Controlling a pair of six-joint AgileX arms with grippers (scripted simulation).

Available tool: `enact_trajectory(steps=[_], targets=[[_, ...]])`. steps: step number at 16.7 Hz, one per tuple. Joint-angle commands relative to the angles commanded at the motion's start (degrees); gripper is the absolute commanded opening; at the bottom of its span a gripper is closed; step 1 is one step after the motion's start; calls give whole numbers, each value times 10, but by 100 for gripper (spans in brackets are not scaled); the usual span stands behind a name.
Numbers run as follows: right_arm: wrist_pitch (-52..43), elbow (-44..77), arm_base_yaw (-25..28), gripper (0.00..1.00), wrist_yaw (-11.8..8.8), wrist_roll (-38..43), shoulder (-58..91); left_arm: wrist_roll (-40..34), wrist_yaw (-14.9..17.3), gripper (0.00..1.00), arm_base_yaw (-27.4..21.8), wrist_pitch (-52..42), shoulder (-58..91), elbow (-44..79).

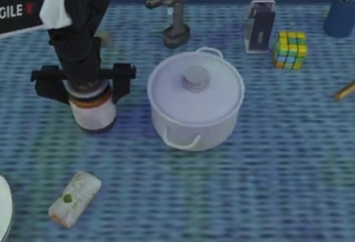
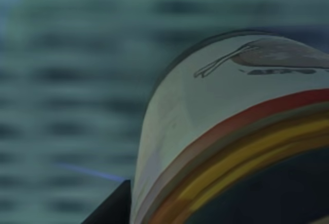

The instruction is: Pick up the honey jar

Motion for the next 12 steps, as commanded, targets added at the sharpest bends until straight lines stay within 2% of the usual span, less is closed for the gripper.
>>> enact_trajectory(steps=[8, 12], targets=[[0, 0, 0, 100, 0, 0, 0, 0, 0, 98, 0, 0, 0, 0], [0, 0, 0, 100, 0, 0, 0, 0, 0, 100, 0, 0, 0, 0]])
